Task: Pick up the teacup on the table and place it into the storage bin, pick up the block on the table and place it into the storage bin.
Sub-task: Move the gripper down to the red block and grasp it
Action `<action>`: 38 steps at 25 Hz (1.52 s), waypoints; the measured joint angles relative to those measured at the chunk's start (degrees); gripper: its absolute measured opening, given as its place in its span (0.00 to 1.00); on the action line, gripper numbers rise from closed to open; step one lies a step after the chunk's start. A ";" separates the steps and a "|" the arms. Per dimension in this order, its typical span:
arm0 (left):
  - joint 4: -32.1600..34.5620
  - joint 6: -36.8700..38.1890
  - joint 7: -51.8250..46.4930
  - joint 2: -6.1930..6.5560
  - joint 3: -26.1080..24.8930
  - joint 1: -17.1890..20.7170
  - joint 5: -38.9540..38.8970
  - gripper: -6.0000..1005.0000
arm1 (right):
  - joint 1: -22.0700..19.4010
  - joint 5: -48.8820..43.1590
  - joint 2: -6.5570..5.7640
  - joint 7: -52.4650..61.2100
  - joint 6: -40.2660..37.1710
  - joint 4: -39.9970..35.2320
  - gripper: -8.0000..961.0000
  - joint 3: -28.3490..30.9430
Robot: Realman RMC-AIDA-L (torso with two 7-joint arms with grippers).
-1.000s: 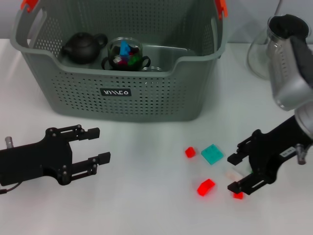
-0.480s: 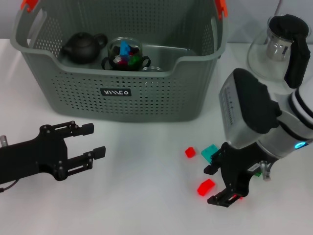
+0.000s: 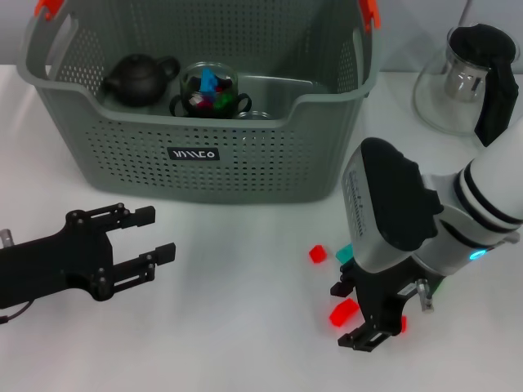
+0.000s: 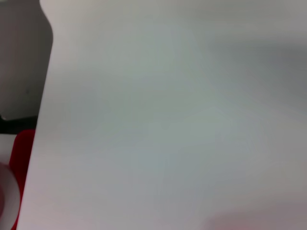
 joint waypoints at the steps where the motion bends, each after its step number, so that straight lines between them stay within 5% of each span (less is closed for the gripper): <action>1: -0.04 -0.01 0.00 0.02 -0.14 0.01 0.01 0.61 | 0.13 0.00 0.00 0.14 0.32 0.37 0.76 -0.36; 38: -0.13 -0.48 0.00 0.09 -0.78 0.10 -0.11 0.61 | 0.54 0.01 -0.08 3.66 1.47 2.20 0.73 -3.66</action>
